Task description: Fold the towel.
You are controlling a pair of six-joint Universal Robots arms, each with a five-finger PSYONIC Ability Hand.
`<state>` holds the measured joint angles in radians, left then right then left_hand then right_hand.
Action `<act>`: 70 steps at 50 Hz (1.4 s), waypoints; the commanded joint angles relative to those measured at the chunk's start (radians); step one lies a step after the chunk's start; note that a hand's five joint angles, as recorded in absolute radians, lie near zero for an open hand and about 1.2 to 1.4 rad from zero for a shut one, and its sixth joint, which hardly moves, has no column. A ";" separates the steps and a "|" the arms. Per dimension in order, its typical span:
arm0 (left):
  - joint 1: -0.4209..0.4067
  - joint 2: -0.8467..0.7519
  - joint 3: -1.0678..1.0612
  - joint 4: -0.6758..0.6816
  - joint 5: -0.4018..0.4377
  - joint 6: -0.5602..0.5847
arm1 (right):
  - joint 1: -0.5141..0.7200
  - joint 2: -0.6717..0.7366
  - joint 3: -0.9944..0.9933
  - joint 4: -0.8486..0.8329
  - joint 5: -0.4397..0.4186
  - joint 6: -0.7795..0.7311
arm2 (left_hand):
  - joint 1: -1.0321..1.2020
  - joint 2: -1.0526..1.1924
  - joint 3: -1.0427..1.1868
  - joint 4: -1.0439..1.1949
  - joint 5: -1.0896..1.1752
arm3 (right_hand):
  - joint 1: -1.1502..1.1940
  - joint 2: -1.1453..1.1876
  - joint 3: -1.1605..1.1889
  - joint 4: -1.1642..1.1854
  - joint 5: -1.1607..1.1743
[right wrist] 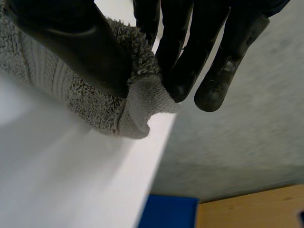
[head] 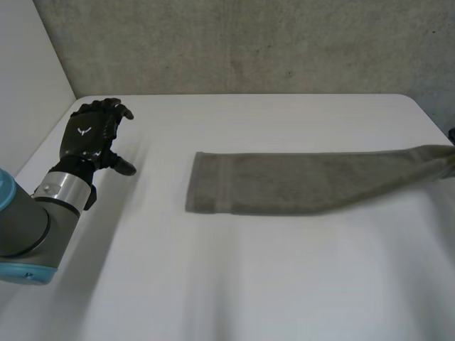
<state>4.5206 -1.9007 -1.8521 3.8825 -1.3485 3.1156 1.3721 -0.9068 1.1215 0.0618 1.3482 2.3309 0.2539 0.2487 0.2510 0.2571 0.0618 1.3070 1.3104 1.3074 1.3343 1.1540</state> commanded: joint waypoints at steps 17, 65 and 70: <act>-0.006 0.000 -0.007 0.000 0.003 0.001 | 0.915 0.209 -0.416 0.041 0.253 0.015 | -0.061 -0.056 -0.058 -0.064 -0.043 | 0.089 0.086 0.089 0.062 0.068; -0.032 -0.014 -0.013 0.011 0.008 0.012 | 0.487 -0.015 0.308 -0.152 0.060 0.395 | -0.064 -0.059 -0.061 -0.067 -0.046 | -0.790 -0.794 -0.791 -0.818 -0.812; -0.041 -0.014 -0.015 0.015 0.006 0.012 | 0.481 -0.023 0.296 -0.161 0.058 0.412 | -0.064 -0.059 -0.061 -0.067 -0.046 | -0.015 -0.019 -0.016 -0.042 -0.037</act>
<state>4.4882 -1.9144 -1.8657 3.8928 -1.3413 3.1273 1.8551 -0.9266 1.4359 -0.0936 1.4027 2.7308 0.2534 0.2486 0.2509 0.2570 0.0619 0.7764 0.7627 0.7585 0.7560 0.5830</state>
